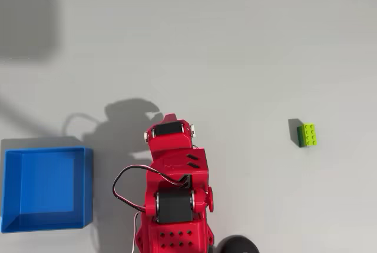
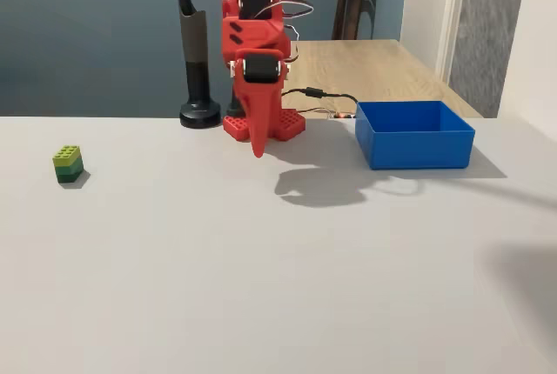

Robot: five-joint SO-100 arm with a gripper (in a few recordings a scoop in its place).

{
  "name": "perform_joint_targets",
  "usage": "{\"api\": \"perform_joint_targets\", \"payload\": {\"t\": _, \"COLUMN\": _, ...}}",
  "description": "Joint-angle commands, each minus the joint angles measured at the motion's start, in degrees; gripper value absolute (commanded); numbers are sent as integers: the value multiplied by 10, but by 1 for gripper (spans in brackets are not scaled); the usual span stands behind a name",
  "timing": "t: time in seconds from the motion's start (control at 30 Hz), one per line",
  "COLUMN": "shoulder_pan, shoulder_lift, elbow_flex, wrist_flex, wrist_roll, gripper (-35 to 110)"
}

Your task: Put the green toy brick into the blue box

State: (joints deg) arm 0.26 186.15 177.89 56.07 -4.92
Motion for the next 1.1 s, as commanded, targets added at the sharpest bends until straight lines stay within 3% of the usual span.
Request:
{"api": "perform_joint_targets", "payload": {"t": 0.0, "shoulder_pan": 2, "shoulder_lift": -1, "elbow_flex": -8, "wrist_flex": 0, "wrist_roll": -4, "gripper": 0}}
{"api": "perform_joint_targets", "payload": {"t": 0.83, "shoulder_pan": 1, "shoulder_lift": -15, "elbow_flex": -149, "wrist_flex": 9, "wrist_roll": 38, "gripper": 0}}
{"api": "perform_joint_targets", "payload": {"t": 1.07, "shoulder_pan": 4, "shoulder_lift": -115, "elbow_flex": -217, "wrist_flex": 25, "wrist_roll": 89, "gripper": 0}}
